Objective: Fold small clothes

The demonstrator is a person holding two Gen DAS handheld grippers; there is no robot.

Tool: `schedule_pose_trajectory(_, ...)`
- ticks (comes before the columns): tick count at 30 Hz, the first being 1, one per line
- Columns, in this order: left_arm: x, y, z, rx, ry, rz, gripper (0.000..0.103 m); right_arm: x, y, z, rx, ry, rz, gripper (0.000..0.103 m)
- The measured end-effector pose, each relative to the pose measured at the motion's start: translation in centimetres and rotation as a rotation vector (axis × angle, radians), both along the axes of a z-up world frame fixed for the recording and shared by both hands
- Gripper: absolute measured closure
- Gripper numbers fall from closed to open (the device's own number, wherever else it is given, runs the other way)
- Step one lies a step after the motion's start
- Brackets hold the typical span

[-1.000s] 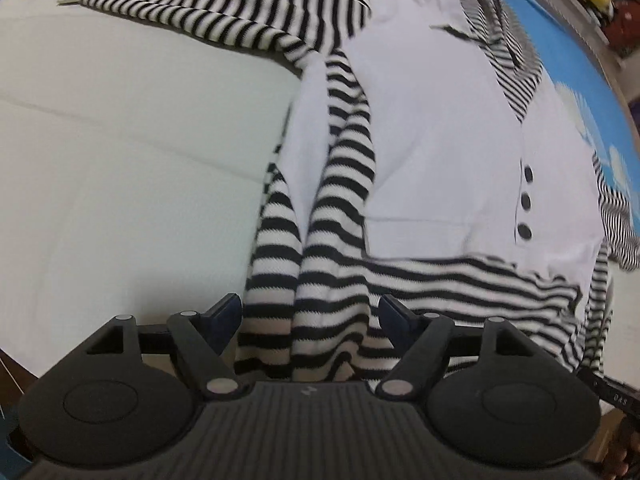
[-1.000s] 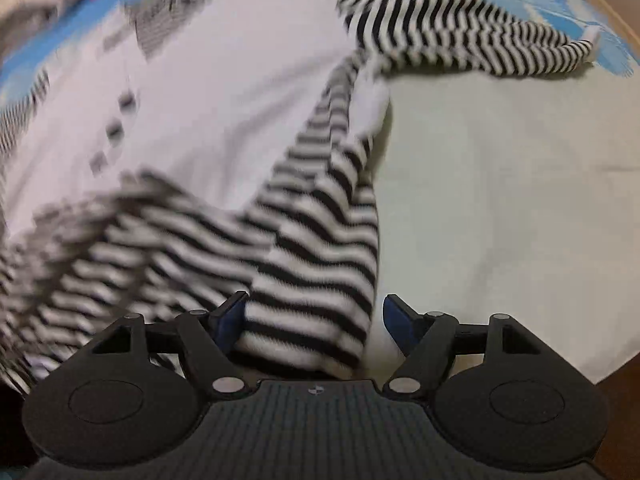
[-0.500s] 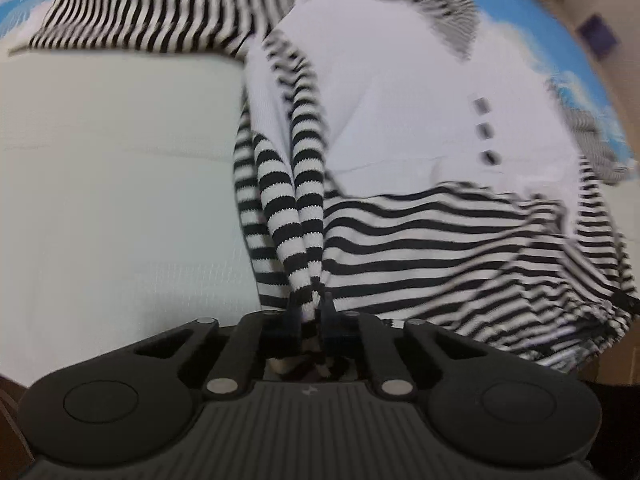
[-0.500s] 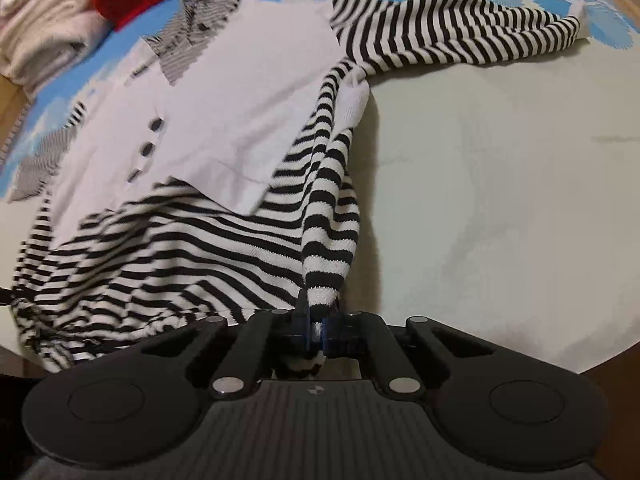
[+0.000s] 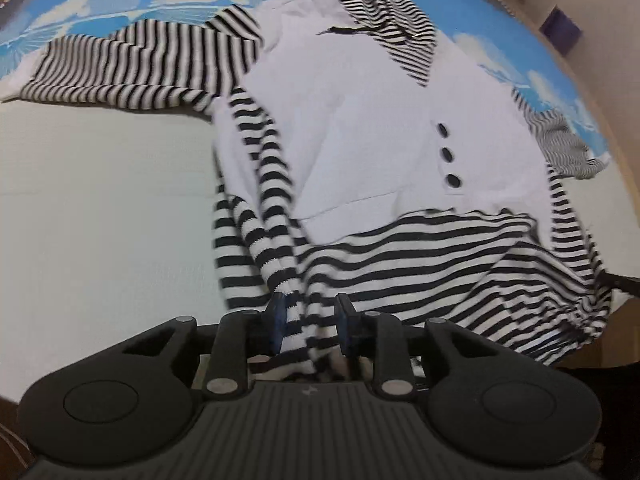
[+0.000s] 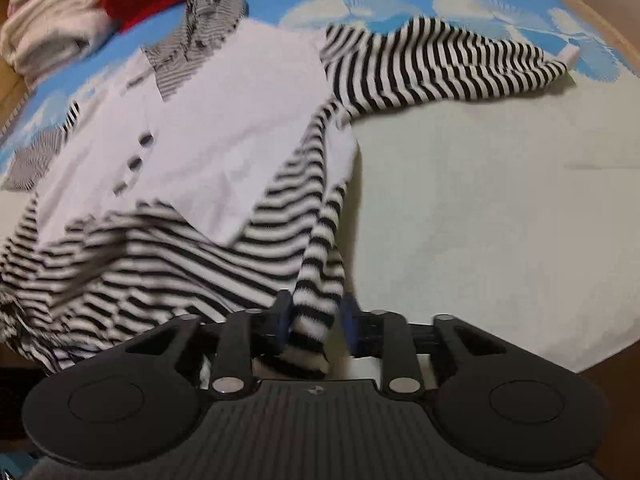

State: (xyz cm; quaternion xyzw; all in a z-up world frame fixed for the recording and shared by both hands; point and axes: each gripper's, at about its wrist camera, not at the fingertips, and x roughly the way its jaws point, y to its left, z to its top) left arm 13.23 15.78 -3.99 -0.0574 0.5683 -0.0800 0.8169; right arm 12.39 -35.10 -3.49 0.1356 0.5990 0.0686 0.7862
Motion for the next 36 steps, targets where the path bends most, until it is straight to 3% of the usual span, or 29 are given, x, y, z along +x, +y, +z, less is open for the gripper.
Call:
schedule_pose_trajectory(5,-0.2,-2.0,-3.4,0.163,0.148,-0.094,0.073,0.3,2.2,-3.0,-0.120,0.142,0.092,0.066)
schedule_pose_trajectory(7,0.0,-2.0,-2.5,0.178,0.093,-0.088,0.071,0.4,2.3,-2.7,-0.128,0.117,0.075,0.066)
schedule_pose_trajectory(9,-0.1,-1.4,-0.5,0.164,-0.030,-0.043,0.049,0.9,1.9,-1.2,-0.139,0.027,0.020,0.066)
schedule_pose_trajectory(11,0.0,-0.9,1.2,0.180,-0.134,0.009,0.035,1.4,1.4,0.5,-0.168,-0.075,-0.042,0.064)
schedule_pose_trajectory(14,0.7,-0.9,3.0,0.194,-0.243,0.080,0.035,2.1,1.5,1.9,-0.218,-0.171,-0.093,0.064)
schedule_pose_trajectory(16,0.9,-0.9,3.7,0.200,-0.274,0.117,0.033,2.5,2.0,2.5,-0.250,-0.230,-0.109,0.064)
schedule_pose_trajectory(18,1.6,-1.0,4.0,0.232,-0.285,0.149,0.016,2.8,2.6,2.8,-0.270,-0.285,-0.121,0.064)
schedule_pose_trajectory(21,2.4,-1.3,3.8,0.269,-0.302,0.187,0.015,3.5,3.2,3.1,-0.267,-0.326,-0.137,0.064)
schedule_pose_trajectory(24,3.0,-0.9,3.9,0.230,-0.320,0.219,0.015,4.4,3.7,3.0,-0.230,-0.333,-0.152,0.066)
schedule_pose_trajectory(26,3.1,-1.0,3.7,0.207,-0.323,0.229,0.015,4.9,4.4,3.1,-0.226,-0.347,-0.148,0.075)
schedule_pose_trajectory(32,4.8,-0.9,2.9,0.225,-0.358,0.267,0.015,5.9,6.6,3.7,-0.237,-0.397,-0.131,0.076)
schedule_pose_trajectory(36,6.0,0.1,2.7,0.161,-0.346,0.280,0.015,6.7,7.9,3.5,-0.250,-0.386,-0.094,0.076)
